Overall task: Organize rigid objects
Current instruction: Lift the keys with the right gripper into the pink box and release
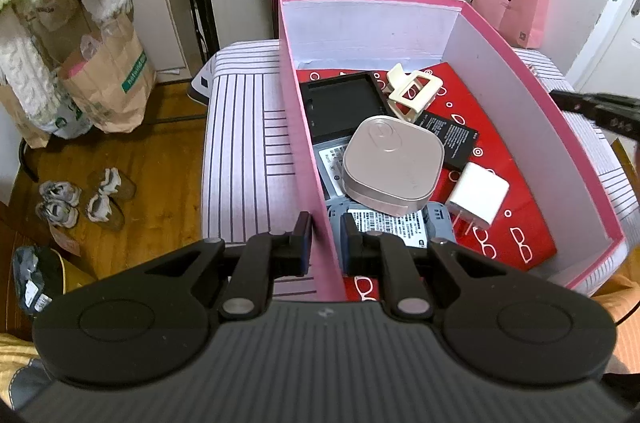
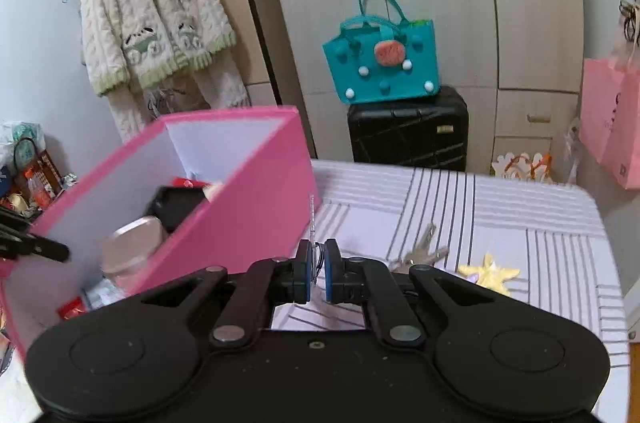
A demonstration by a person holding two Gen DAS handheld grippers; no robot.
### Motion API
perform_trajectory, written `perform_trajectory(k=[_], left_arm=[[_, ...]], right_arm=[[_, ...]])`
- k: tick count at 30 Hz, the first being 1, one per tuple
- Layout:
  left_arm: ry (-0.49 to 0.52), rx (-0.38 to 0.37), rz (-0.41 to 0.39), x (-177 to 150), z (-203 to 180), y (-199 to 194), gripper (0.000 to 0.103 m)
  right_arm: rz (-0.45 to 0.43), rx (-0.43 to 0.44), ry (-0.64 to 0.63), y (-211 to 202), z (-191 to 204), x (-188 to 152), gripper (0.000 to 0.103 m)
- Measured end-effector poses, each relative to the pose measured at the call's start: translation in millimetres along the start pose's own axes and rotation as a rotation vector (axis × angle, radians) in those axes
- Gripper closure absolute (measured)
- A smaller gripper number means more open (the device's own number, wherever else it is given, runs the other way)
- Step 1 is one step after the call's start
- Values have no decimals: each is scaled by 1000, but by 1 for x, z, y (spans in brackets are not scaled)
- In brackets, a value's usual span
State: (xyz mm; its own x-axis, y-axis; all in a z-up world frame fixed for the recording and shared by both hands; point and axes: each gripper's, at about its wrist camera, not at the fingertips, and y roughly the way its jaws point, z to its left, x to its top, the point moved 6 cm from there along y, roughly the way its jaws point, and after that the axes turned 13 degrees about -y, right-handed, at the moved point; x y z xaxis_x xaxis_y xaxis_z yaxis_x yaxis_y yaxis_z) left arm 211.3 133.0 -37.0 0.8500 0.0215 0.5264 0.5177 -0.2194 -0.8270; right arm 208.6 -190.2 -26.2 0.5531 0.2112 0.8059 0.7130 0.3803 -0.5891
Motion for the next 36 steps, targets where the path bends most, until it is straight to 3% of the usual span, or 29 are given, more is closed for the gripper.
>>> perform_trajectory(k=[9,16,27,36], left_arm=[[39,11,43,3,0,1,91],[67,24,59,3,-3,1,91],[68,30,100,5,-4,1,92],[60,23,104,4,-2,0,91]], right_arm=[[-92,16,-67,-50,27,67,95],[-119,146,-93,-59,56,108,95],[-3,361,-83,8,94,102,95],[127,409,-118,81,110,104,95]])
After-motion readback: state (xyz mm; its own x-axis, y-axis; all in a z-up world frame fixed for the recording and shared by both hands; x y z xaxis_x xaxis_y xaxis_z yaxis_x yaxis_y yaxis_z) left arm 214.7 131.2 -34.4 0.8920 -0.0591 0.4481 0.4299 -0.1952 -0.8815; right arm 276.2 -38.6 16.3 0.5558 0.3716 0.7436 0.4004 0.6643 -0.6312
